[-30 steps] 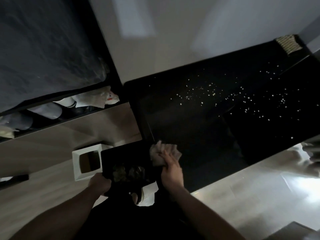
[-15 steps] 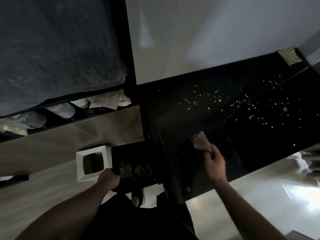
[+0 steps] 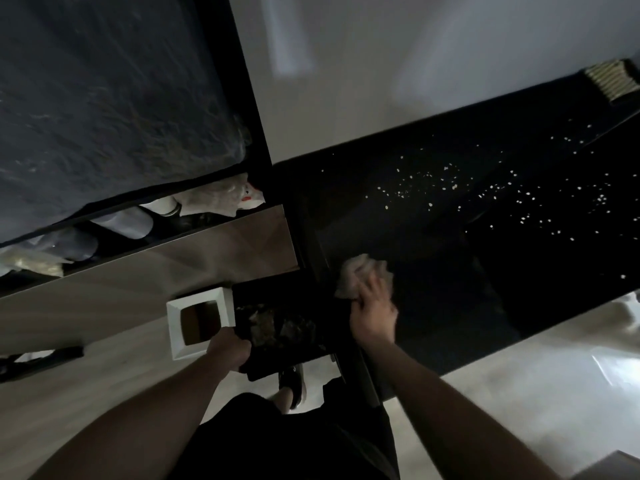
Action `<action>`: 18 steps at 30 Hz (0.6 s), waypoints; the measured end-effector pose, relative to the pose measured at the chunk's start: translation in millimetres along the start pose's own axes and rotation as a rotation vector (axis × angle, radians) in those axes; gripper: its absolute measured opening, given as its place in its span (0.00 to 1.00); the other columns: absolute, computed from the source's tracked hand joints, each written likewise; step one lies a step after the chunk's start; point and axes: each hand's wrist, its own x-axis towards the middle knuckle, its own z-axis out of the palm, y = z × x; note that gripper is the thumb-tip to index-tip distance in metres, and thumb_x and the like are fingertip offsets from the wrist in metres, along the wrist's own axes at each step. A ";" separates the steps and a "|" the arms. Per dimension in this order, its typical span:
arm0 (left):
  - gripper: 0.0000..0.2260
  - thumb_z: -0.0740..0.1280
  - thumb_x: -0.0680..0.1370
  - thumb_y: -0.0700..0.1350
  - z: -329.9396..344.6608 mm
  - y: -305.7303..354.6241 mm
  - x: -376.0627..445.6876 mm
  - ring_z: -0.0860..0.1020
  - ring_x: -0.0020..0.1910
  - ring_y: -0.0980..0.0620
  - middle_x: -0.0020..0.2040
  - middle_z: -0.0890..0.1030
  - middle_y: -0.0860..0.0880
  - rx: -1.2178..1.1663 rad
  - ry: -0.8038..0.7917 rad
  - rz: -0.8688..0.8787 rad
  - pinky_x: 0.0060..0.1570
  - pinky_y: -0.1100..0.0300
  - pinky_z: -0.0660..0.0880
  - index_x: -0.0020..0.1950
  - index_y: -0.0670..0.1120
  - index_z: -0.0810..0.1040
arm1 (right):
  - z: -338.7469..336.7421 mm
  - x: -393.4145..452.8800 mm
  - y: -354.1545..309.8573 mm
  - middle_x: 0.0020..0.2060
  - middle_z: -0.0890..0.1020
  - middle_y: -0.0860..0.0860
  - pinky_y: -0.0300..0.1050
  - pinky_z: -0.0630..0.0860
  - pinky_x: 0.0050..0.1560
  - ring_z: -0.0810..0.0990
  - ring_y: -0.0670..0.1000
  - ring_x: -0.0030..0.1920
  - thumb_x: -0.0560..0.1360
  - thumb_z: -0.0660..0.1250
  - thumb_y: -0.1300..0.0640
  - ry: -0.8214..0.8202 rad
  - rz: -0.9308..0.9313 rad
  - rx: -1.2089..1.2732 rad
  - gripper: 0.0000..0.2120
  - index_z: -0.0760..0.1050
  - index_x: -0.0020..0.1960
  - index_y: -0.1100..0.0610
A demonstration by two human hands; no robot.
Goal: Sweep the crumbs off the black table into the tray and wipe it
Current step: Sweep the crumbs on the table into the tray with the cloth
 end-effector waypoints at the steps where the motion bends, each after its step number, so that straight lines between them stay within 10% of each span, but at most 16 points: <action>1: 0.06 0.65 0.75 0.38 -0.6 3.2 -3.3 0.84 0.44 0.37 0.43 0.84 0.37 0.003 0.008 0.005 0.45 0.44 0.83 0.44 0.38 0.80 | 14.9 -9.9 -14.8 0.83 0.60 0.46 0.62 0.66 0.76 0.54 0.50 0.83 0.77 0.62 0.61 -0.034 -0.043 0.083 0.29 0.70 0.76 0.42; 5: 0.09 0.64 0.79 0.40 -3.2 16.7 -19.0 0.81 0.35 0.44 0.38 0.80 0.42 0.004 0.043 0.033 0.30 0.60 0.73 0.39 0.43 0.77 | 49.9 -56.8 -66.1 0.59 0.85 0.48 0.52 0.80 0.62 0.83 0.52 0.61 0.78 0.58 0.63 -0.215 0.040 0.438 0.22 0.77 0.67 0.46; 11: 0.08 0.64 0.80 0.41 -17.4 22.8 -17.9 0.79 0.30 0.46 0.36 0.80 0.43 0.005 0.028 0.005 0.20 0.63 0.71 0.42 0.41 0.78 | 23.6 -64.4 -58.5 0.52 0.85 0.43 0.44 0.80 0.61 0.83 0.39 0.55 0.82 0.60 0.63 -0.119 0.128 0.640 0.16 0.79 0.63 0.47; 15: 0.10 0.64 0.80 0.40 -22.0 27.6 -11.5 0.82 0.34 0.43 0.38 0.82 0.40 -0.017 0.016 -0.012 0.30 0.57 0.79 0.41 0.39 0.78 | -53.5 -21.4 -33.5 0.54 0.84 0.43 0.27 0.73 0.55 0.79 0.28 0.51 0.84 0.62 0.63 0.132 0.079 0.654 0.13 0.79 0.63 0.50; 18: 0.08 0.64 0.80 0.37 -22.5 32.2 -6.7 0.81 0.34 0.42 0.39 0.81 0.39 -0.022 0.017 -0.013 0.27 0.58 0.77 0.43 0.37 0.79 | -109.6 18.3 -10.8 0.57 0.83 0.45 0.37 0.74 0.62 0.80 0.36 0.54 0.83 0.62 0.62 0.278 0.072 0.585 0.14 0.78 0.66 0.52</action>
